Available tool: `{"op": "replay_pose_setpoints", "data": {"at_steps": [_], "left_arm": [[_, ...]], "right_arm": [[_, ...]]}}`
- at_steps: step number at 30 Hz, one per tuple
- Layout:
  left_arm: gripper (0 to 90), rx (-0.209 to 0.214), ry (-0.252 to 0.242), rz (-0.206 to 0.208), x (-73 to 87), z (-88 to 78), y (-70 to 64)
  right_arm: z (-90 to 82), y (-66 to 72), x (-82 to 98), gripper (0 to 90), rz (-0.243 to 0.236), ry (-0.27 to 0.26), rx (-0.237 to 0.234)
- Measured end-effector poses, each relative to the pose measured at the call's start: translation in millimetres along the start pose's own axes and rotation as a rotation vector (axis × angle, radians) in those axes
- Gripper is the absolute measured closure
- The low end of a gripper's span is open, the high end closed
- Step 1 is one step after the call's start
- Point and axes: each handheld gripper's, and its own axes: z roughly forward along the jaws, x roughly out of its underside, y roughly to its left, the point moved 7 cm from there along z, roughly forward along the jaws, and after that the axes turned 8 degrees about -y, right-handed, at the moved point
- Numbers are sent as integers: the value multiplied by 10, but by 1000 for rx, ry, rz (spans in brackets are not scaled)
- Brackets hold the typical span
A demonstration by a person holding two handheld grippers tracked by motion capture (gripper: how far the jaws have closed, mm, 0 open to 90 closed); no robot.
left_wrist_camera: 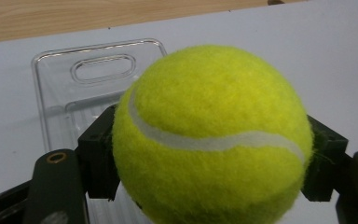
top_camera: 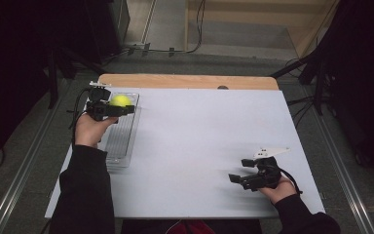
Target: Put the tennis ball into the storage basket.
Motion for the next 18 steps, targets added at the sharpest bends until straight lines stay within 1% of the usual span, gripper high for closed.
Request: {"op": "replay_pose_setpoints", "data": {"at_steps": [2, 7, 11, 16, 18], "left_arm": [[256, -17, 1, -3, 6, -5, 31], [255, -31, 6, -10, 23, -5, 68], [254, -31, 6, -16, 28, 5, 73], [254, -33, 12, -12, 44, 26, 83], [254, -33, 17, -22, 66, 57, 94]], "right_arm": [[3, -1, 0, 122, -3, 1, 0], [6, 4, -3, 122, 0, 2, 0], [6, 5, -3, 122, 1, 2, 0], [3, 2, -1, 122, -2, 2, 0], [2, 1, -1, 122, -3, 0, 0]]}}
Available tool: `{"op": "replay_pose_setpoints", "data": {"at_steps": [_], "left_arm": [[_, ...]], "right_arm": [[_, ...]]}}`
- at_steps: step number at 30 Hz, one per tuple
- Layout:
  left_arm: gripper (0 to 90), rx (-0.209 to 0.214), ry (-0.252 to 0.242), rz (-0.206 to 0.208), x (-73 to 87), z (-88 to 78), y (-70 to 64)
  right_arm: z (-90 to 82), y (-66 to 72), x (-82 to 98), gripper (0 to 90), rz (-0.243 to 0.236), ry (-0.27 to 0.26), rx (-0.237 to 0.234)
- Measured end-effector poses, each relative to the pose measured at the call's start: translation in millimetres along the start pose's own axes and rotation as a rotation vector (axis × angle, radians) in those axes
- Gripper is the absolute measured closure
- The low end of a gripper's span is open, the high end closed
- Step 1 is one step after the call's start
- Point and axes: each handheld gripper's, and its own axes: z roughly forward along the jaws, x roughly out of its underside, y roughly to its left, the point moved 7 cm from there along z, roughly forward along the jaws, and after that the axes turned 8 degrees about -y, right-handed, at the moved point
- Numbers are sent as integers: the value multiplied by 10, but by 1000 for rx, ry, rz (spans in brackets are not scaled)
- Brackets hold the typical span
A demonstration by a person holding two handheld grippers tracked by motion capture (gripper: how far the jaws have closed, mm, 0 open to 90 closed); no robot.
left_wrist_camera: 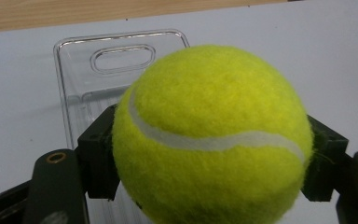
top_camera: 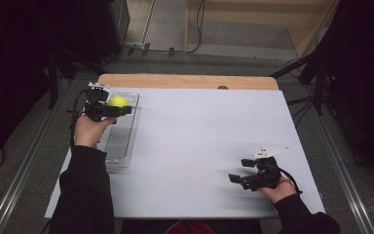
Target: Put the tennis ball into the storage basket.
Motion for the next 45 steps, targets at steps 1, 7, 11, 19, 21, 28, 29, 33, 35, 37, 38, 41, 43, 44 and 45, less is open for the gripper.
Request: {"op": "replay_pose_setpoints", "data": {"at_steps": [1, 7, 11, 19, 21, 28, 29, 33, 35, 37, 38, 41, 43, 44, 45], "left_arm": [[254, 0, 1, -2, 7, 12, 4], [253, -13, 17, -9, 56, 70, 25], [252, -21, 34, -10, 91, 113, 43], [250, -36, 51, 1, 117, 147, 48], [249, -40, 51, 0, 116, 145, 54], [246, -46, 52, -3, 111, 129, 65], [226, -37, 44, -8, 100, 121, 62], [206, -29, 6, -3, 38, 58, 33], [206, -27, -6, 8, 12, 25, 11], [206, -18, -9, 6, -7, 8, -16], [206, -16, -8, 9, -15, -1, -27], [206, -10, -13, 10, -34, -15, -54], [206, 16, -17, 5, -53, -31, -108], [206, 16, -17, 5, -53, -31, -108], [206, 19, -16, 7, -56, -30, -127]], "right_arm": [[0, 1, 0, 122, 2, 0, 0], [7, 8, 5, 122, -1, 4, -5], [-2, 2, 0, 122, -2, -1, 1], [-6, 3, 1, 122, 1, 0, 2], [-6, 3, 0, 122, 4, -1, 1], [-3, 2, 0, 122, 1, -1, 1], [-3, 1, -1, 122, 2, -2, 1], [1, 1, -1, 122, -1, -1, 1], [1, 6, -2, 122, 2, 0, 1], [0, 5, -3, 122, 0, -2, 1], [0, 5, -2, 122, 0, -1, -1], [1, 1, -1, 122, -1, -1, 0], [2, 2, -4, 122, 2, -1, 0], [2, 2, -4, 122, 2, -1, 0], [5, 4, -5, 122, 3, -1, -1]]}}
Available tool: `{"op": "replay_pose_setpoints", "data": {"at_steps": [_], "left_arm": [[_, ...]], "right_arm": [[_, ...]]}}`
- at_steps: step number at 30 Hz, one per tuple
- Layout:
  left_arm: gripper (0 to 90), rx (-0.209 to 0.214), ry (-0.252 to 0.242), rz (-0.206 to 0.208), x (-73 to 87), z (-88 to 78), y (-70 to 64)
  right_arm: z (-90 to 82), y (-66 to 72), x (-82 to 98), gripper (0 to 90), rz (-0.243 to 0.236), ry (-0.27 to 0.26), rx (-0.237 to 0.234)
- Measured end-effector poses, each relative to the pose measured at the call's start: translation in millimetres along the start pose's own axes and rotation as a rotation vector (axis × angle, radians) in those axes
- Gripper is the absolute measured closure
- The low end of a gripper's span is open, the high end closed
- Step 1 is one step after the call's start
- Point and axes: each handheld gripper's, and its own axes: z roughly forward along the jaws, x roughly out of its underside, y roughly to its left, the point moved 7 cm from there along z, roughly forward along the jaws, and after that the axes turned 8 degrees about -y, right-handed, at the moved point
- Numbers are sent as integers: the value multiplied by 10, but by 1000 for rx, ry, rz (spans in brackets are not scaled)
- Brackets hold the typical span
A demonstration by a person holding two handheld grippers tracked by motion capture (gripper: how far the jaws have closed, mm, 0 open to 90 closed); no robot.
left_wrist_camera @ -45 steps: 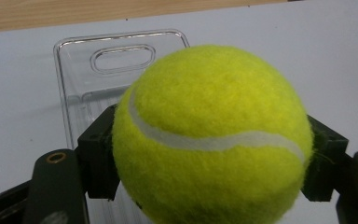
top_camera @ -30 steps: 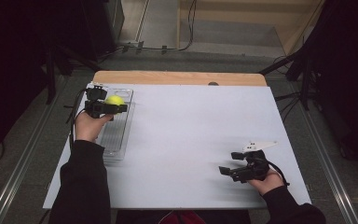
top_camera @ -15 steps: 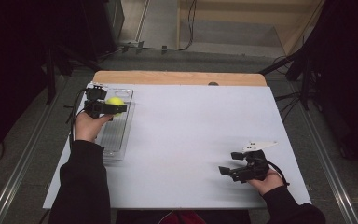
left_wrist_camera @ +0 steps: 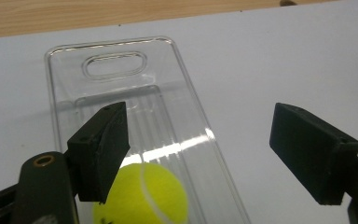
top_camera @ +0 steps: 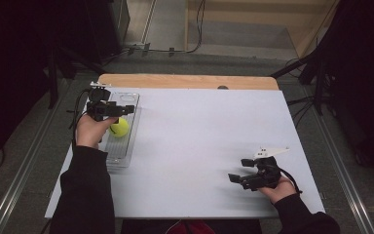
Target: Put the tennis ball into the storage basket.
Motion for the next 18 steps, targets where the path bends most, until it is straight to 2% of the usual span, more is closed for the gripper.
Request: {"op": "replay_pose_setpoints", "data": {"at_steps": [4, 7, 18], "left_arm": [[206, 21, 6, 12, 1, 30, -76], [206, 69, 8, 10, 1, 73, -180], [207, 138, 29, 42, -8, 136, -437]], "right_arm": [[2, 7, 1, 122, -5, 1, -4], [-6, -1, 3, 122, -4, -1, 0], [-15, 1, 7, 122, 2, -2, 3]]}}
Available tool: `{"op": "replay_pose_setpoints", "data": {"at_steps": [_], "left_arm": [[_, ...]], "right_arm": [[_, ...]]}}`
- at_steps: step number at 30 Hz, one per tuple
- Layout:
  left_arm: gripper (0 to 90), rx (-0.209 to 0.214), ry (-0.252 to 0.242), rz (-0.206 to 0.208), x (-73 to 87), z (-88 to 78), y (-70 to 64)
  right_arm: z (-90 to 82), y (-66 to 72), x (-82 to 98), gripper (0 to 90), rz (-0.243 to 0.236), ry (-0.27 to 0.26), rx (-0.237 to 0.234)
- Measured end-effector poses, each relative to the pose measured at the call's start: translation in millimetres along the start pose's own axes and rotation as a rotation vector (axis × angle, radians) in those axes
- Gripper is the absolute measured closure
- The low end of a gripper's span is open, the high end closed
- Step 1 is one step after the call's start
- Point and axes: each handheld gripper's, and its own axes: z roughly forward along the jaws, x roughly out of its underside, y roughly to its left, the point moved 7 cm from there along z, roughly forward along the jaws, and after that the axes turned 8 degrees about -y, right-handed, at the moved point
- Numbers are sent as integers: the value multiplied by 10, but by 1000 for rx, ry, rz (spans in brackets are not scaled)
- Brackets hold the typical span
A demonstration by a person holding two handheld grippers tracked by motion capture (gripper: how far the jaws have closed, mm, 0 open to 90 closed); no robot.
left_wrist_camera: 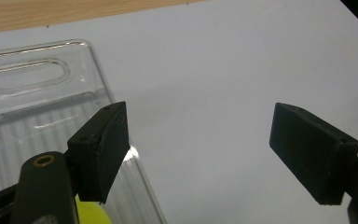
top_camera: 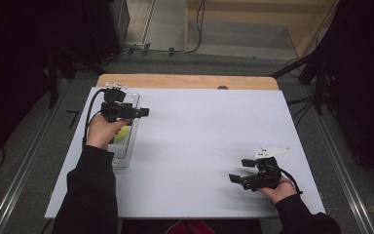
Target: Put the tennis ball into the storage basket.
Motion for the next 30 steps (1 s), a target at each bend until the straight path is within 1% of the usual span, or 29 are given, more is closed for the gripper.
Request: {"op": "replay_pose_setpoints", "data": {"at_steps": [5, 8, 9, 12, 16, 23, 25, 30], "left_arm": [[207, 36, 5, 8, -7, 16, -116], [206, 55, 12, 21, 5, 49, -182], [207, 67, 26, 37, 29, 92, -215], [208, 73, 37, 41, 58, 139, -249], [207, 98, 45, 51, 87, 175, -334], [208, 133, 65, 75, 186, 132, -447], [208, 146, 68, 71, 210, 110, -473], [208, 166, 71, 96, 272, 57, -560]], "right_arm": [[2, -2, 1, 122, -2, 1, -1], [2, -3, 1, 122, -2, 1, -1], [3, -2, 1, 122, -1, 1, -1], [4, -2, 2, 122, -6, 3, -2], [4, -4, 1, 122, -5, 2, -1], [-5, -9, 2, 122, -1, -1, 1], [-3, -7, 1, 122, 0, 0, 1], [4, -9, 1, 122, -3, 1, 2]]}}
